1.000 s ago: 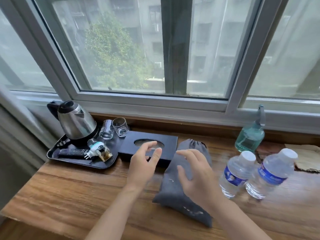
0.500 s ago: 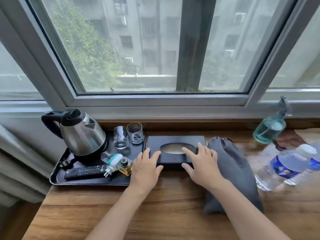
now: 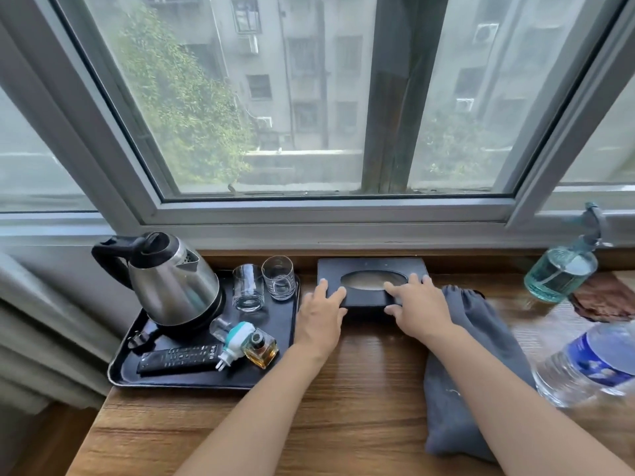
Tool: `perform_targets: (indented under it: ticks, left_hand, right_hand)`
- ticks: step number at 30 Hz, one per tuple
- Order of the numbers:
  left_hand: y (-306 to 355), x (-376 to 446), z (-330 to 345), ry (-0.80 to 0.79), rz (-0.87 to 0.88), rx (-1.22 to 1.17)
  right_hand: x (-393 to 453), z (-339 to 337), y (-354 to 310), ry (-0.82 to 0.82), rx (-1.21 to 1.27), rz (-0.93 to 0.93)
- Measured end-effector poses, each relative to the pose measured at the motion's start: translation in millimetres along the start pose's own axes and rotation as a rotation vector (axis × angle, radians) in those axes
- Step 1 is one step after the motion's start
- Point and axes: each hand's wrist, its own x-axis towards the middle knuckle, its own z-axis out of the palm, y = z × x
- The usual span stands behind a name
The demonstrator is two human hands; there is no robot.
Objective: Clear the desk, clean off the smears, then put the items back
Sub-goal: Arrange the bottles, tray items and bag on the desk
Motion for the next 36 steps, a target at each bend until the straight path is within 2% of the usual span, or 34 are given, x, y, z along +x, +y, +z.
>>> perform_targets:
  ticks: [14, 19, 21, 23, 25, 29, 33, 36]
  left_hand:
    - [6, 6, 1, 0.03, -0.05, 0.033]
    - [0, 5, -14, -0.023, 0.08, 0.179]
    - [-10, 0, -29, 0.082, 0.187, 0.147]
    - [-33, -3, -46, 0.228, 0.248, 0.115]
    - [-63, 1, -64, 0.291, 0.213, 0.105]
    - [-116, 29, -97, 0.087, 0.079, 0.21]
    - [-137, 55, -103, -0.077, 0.113, 0.085]
    - [-142, 66, -99, -0.149, 0.12, 0.088]
  right_hand:
    - [1, 23, 1, 0.15, -0.059, -0.001]
    - [2, 15, -2, 0.068, -0.024, 0.046]
    - [-1, 10, -16, 0.051, -0.025, 0.109]
    - [-9, 12, -39, 0.149, 0.002, 0.079]
    - [-21, 20, -70, 0.268, 0.114, -0.002]
    - [-39, 43, -137, 0.34, 0.296, -0.075]
    - [-29, 45, -182, 0.328, 0.383, -0.034]
    - [-24, 42, -199, 0.296, 0.35, 0.037]
